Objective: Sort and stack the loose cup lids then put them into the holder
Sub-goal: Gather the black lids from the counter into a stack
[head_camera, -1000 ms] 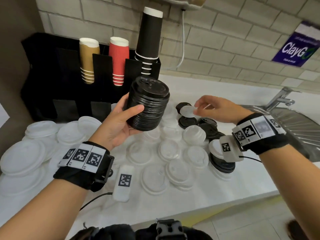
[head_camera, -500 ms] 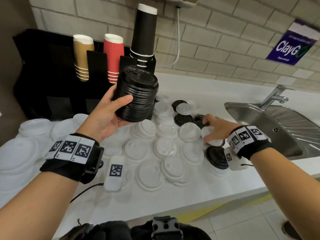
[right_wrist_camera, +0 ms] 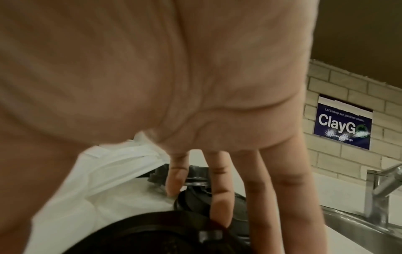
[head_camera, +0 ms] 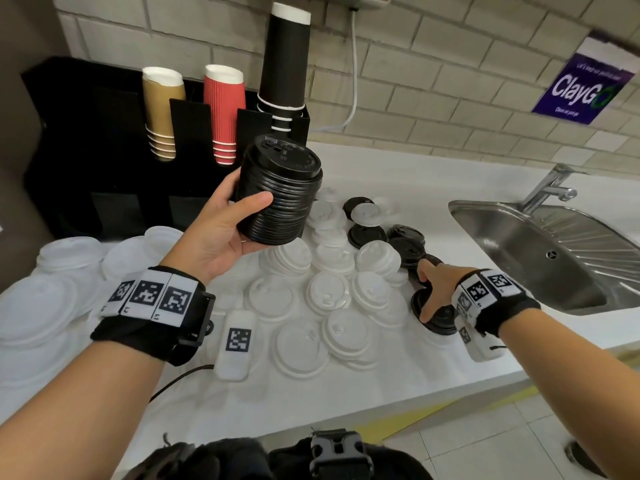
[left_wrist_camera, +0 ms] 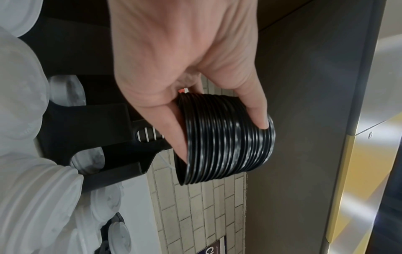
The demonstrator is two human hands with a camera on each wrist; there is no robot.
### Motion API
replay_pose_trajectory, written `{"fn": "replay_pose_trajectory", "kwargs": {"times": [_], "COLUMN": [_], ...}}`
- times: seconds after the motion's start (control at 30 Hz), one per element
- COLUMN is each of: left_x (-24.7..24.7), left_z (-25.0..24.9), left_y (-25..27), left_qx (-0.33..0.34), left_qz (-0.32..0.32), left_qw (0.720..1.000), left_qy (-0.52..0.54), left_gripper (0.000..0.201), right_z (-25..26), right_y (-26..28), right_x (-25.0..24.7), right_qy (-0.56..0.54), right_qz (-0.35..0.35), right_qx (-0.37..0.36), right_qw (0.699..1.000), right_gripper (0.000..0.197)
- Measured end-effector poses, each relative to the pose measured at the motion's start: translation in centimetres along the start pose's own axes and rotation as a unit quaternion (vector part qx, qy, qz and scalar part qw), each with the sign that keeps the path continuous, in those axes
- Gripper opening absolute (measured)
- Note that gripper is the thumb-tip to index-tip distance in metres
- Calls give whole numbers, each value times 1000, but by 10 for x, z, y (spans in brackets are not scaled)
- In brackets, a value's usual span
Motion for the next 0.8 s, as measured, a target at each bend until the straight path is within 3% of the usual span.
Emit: {"fn": "replay_pose_trajectory", "kwargs": {"times": [0.2, 0.3, 0.37, 0.43, 0.5, 0.53, 0.6, 0.8], "left_x": [5, 8, 8, 8, 9, 9, 10, 7], "left_z": [6, 10, 15, 21, 26, 29, 32, 36], "left_y": [-3, -3, -1, 0, 1, 2, 2, 4], "left_qx": [-10, -17, -25, -34, -42, -45, -45, -43], "left_qz": [3, 6, 6, 9, 14, 17, 21, 38], "left_qw": [1000, 1000, 1000, 999, 999, 999, 999, 998], "left_qy": [-2, 0, 8, 7, 5, 4, -3, -13], "left_gripper": [79, 77, 72, 75, 75, 72, 62, 53], "right_z": [2, 20, 39, 60, 80, 88, 101, 121], "right_y": [1, 7, 16, 32, 47, 53, 62, 63], "right_x": [-31, -70, -96, -117, -129, -132, -139, -151], "right_qy": [-9, -130, -287, -447, -544, -561, -555, -504], "right_qz": [-48, -102, -156, -195, -193, -192, -198, -211], "right_qx": [-30, -69, -124, -191, -240, -259, -289, -325], "right_qw": [998, 984, 937, 852, 780, 762, 755, 772], "right_gripper": [64, 58, 52, 47, 46, 47, 49, 46]}}
Point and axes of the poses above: each hand's wrist, its own y-axis away from the middle knuckle, its own x-axis out of the palm, z = x × y, the point moved 4 cm from there along -y, towards the middle knuckle, and after that the axes turned 11 degrees about -z, right-handed, at the moved point
